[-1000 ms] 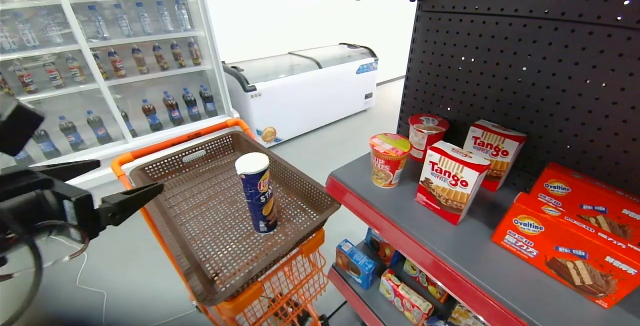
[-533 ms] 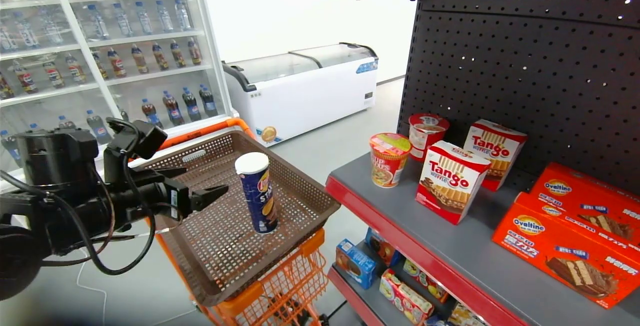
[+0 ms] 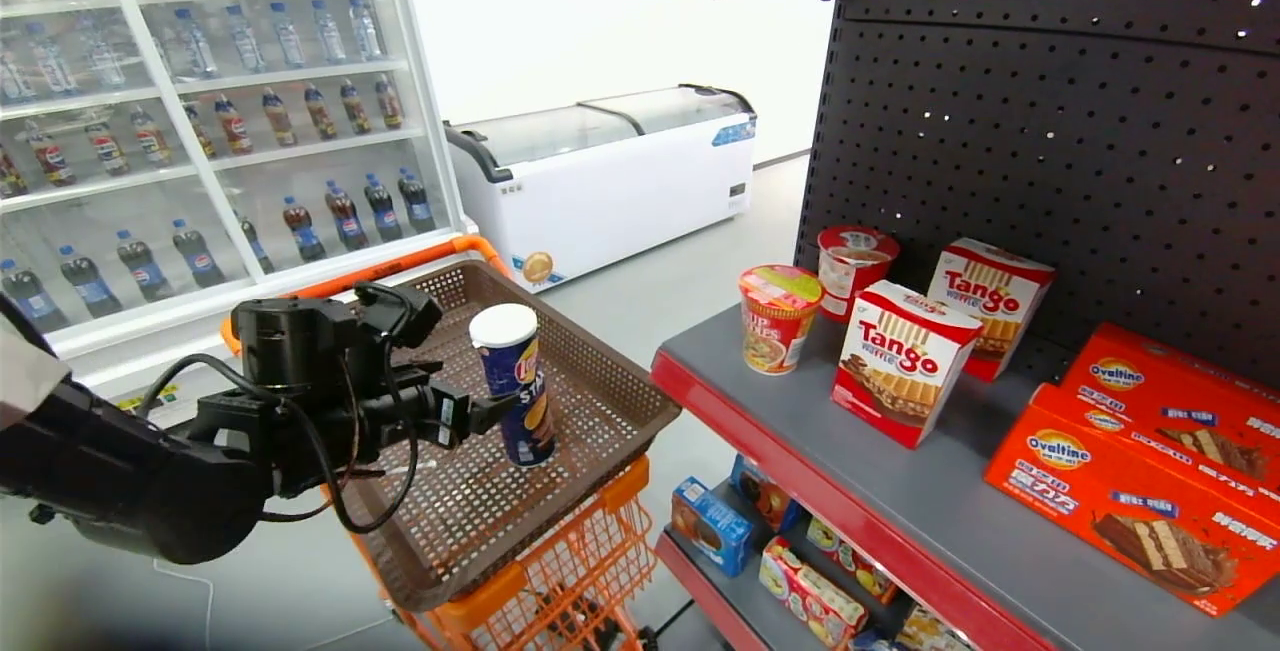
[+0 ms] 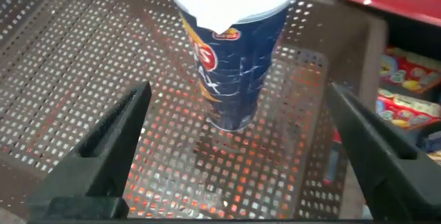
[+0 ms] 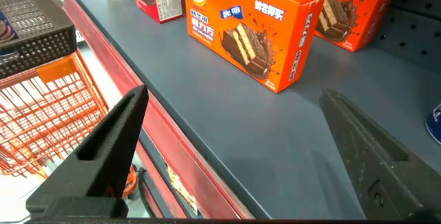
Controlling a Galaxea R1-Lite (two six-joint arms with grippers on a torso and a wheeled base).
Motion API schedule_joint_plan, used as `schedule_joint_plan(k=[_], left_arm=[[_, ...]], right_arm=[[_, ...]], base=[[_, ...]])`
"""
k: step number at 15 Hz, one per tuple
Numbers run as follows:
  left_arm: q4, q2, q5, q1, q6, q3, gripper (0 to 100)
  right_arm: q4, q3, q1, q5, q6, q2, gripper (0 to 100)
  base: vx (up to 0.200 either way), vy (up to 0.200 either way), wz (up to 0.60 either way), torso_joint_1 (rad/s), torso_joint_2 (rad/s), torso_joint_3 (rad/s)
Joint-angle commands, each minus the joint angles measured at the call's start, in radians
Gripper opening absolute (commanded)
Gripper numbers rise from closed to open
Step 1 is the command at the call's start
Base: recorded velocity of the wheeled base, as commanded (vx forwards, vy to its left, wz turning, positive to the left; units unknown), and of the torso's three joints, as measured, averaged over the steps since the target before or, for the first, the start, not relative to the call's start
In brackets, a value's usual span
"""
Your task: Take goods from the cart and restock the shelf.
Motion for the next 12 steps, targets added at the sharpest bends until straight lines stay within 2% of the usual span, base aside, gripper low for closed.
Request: schedule_joint_plan(k=[1, 2, 3, 5, 8, 10, 12], left_arm=[[-0.026, 0.084, 0.055, -0.023, -0.002, -0.036, 100], [-0.046, 0.110, 0.098, -0.035, -0.008, -0.051, 100], [-0.072, 0.142, 0.117, -0.052, -0.039, -0.077, 100], [-0.078, 0.176, 0.134, -0.071, -0.077, -0.117, 100], [-0.081, 0.216, 0.135, -0.092, -0.080, -0.161, 100], [-0.082, 0.264, 0.193, -0.101, -0.072, -0.195, 100], [-0.089, 0.293, 0.210, -0.107, -0.071, -0.213, 100]], right_arm=[[-0.001, 0.000, 0.000, 0.000, 0.000, 0.001, 100], [0.001, 0.000, 0.000, 0.000, 0.000, 0.001, 100], [0.001, 0.000, 0.000, 0.000, 0.000, 0.001, 100], [0.001, 0.000, 0.000, 0.000, 0.000, 0.001, 100], [-0.001, 0.000, 0.000, 0.000, 0.000, 0.001, 100], [0.001, 0.000, 0.000, 0.000, 0.000, 0.001, 100], [0.001, 0.000, 0.000, 0.000, 0.000, 0.001, 100]], base=[[0.000, 0.000, 0.00, 0.000, 0.00, 0.000], [0.000, 0.000, 0.00, 0.000, 0.00, 0.000], [0.000, 0.000, 0.00, 0.000, 0.00, 0.000], [0.000, 0.000, 0.00, 0.000, 0.00, 0.000], [0.000, 0.000, 0.00, 0.000, 0.00, 0.000], [0.000, 0.000, 0.00, 0.000, 0.00, 0.000], [0.000, 0.000, 0.00, 0.000, 0.00, 0.000]])
